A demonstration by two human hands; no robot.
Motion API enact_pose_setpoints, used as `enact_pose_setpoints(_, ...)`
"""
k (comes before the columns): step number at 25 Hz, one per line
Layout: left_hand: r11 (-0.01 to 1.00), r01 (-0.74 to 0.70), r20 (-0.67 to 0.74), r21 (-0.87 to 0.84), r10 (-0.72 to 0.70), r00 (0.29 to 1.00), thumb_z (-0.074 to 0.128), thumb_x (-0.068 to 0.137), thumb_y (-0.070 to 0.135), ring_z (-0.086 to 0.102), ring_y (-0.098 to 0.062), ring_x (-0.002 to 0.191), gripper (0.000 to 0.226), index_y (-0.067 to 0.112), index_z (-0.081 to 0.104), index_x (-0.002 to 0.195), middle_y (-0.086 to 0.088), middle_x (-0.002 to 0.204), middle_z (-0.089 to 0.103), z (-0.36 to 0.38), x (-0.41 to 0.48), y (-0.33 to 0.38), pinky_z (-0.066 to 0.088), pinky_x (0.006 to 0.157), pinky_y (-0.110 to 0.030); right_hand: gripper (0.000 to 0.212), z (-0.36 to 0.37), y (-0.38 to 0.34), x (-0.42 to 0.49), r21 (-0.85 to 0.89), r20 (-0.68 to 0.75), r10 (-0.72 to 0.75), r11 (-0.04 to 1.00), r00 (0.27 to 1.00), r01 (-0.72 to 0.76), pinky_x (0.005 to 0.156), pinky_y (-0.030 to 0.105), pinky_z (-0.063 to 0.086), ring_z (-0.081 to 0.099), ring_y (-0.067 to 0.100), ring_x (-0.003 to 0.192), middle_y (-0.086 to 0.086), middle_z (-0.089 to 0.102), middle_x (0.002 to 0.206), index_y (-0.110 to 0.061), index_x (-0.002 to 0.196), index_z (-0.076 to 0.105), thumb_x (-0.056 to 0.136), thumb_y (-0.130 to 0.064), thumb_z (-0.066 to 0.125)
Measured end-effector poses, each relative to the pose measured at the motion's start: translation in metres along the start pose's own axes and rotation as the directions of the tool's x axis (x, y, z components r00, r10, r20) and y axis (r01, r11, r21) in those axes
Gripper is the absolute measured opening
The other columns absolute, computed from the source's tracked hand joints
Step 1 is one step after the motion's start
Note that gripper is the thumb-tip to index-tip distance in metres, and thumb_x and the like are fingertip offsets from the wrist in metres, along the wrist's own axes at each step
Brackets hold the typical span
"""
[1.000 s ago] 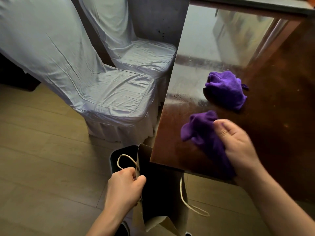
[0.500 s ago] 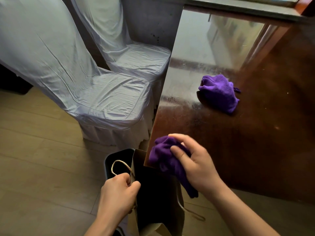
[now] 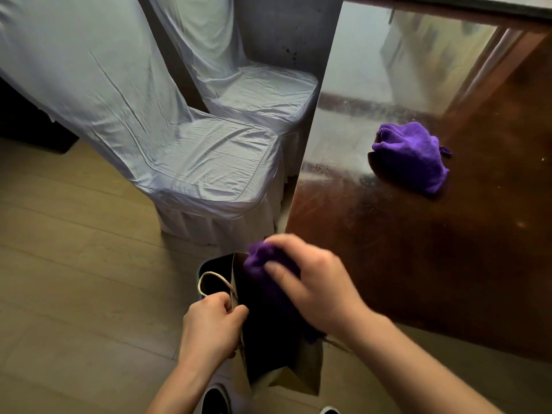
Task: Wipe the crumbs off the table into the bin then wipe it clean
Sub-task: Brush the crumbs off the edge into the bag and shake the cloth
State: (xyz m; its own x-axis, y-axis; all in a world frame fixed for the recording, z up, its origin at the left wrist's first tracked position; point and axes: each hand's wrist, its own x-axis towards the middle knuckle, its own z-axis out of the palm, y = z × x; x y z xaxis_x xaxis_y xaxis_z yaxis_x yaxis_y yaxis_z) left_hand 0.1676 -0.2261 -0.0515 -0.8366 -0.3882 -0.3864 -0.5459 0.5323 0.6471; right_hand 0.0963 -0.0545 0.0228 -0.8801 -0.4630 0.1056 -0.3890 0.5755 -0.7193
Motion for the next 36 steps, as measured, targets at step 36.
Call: enact_pose_setpoints(36,0.93,0.353,-0.085,-0.103,-0.362,0.928,0.062,0.07,0.02,0.066,-0.035,0.063,0.024,0.014,0.043,0.056,-0.019,0.065,0.065,0.063,0.118,-0.121,0.059,0.06,-0.05,0.03,0.021,-0.006,0.054,0.008,-0.215,0.058,0.998,0.975,-0.058,0.073,0.043,0.057,0.069,0.017,0.088,-0.007,0.073,0.098,-0.03,0.118,0.061,0.089,-0.036,0.066)
